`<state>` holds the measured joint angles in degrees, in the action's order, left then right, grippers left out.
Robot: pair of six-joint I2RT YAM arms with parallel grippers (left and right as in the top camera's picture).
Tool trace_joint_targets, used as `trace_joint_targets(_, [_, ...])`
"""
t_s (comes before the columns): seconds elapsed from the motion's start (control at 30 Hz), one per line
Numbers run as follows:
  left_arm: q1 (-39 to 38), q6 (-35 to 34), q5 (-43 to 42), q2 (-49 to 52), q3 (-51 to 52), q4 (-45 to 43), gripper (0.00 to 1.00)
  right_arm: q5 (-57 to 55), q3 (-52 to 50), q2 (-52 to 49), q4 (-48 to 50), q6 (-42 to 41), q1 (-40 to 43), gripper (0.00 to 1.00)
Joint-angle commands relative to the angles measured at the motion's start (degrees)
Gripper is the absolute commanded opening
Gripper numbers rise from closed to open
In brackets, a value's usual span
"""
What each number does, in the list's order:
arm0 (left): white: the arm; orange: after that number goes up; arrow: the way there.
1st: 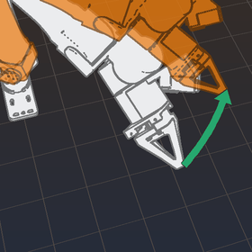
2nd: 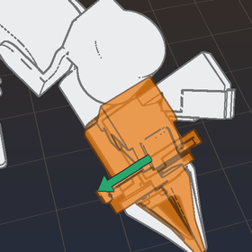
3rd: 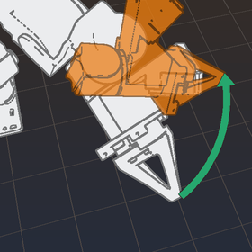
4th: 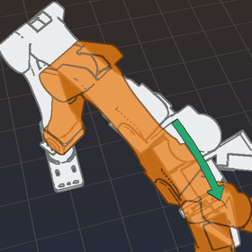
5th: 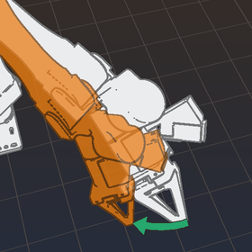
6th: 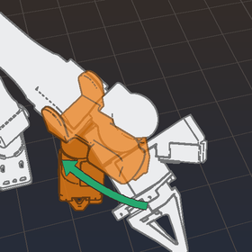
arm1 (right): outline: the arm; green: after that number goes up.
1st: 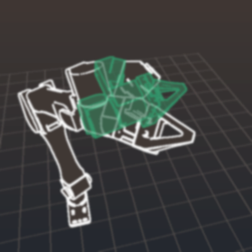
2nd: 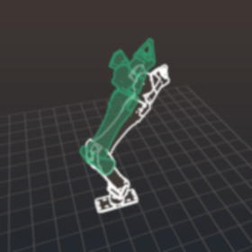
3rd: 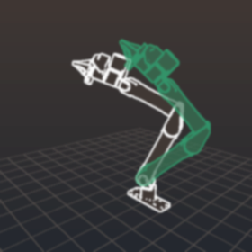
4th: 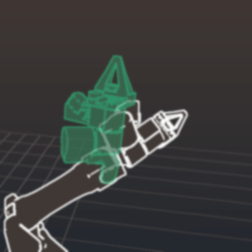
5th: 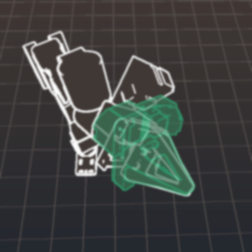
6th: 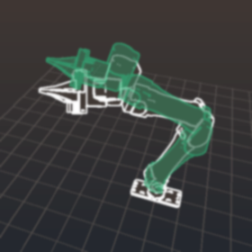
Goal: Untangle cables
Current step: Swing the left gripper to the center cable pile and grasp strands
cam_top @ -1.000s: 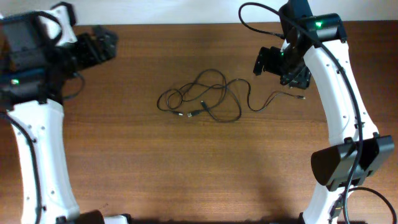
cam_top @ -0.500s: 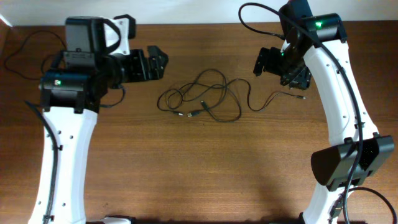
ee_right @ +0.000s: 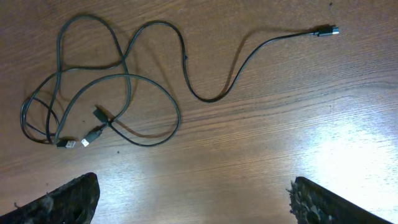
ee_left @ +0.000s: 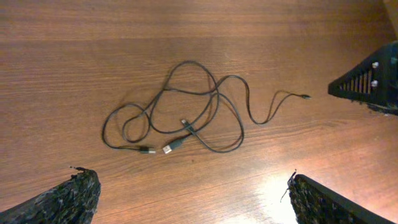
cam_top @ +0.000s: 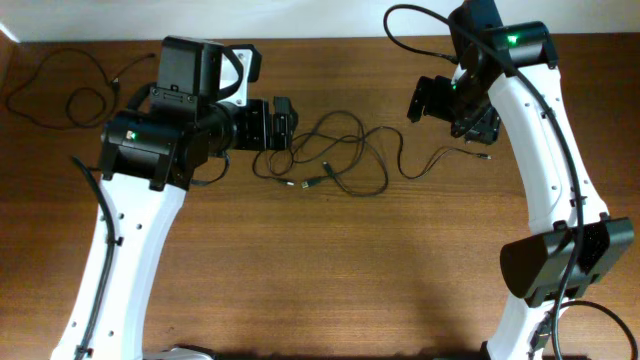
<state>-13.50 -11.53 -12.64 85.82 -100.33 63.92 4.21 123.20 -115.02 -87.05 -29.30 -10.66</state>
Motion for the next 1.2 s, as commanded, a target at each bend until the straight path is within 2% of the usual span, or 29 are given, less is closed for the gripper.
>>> trace_joint_targets(0.0, [-0.1,0.9,1.5,-0.4,0.1,0.3,0.99,0.2,-0.3,-0.2,-0.2,0.5,-0.3,0.99])
trace_joint_targets(0.17, [-0.1,0.9,1.5,1.1,0.1,0.2,0.99,0.2,-0.3,-0.2,0.3,0.5,-0.3,0.98])
trace_joint_targets(0.27, [-0.1,0.9,1.6,6.5,0.1,4.4,0.99,0.1,-0.3,-0.2,0.5,0.6,-0.3,0.98])
trace_joint_targets(0.5, [-0.1,1.0,1.6,15.4,0.1,5.0,0.99,0.2,-0.3,-0.2,0.5,0.6,-0.3,0.98])
trace_joint_targets(0.6, [-0.4,5.9,1.3,17.9,0.1,2.9,0.99,0.2,-0.3,-0.2,0.5,0.6,-0.3,0.98])
trace_joint_targets(0.67, [-1.4,11.6,1.3,19.9,0.1,0.8,0.99,0.2,-0.3,-0.2,1.0,0.6,-0.3,0.98])
trace_joint_targets(0.83, [-6.0,21.8,0.0,23.7,0.1,-3.3,0.99,0.1,-0.3,-0.2,1.0,0.6,-0.3,0.98])
trace_joint_targets(1.0, [-9.8,23.2,4.8,27.8,0.1,-6.3,0.99,-0.4,-0.3,-0.2,1.0,0.6,0.4,0.98])
trace_joint_targets(1.17, [-11.2,23.3,4.8,30.6,0.1,-6.4,0.99,2.5,-0.3,-0.2,-0.2,1.9,7.6,0.98])
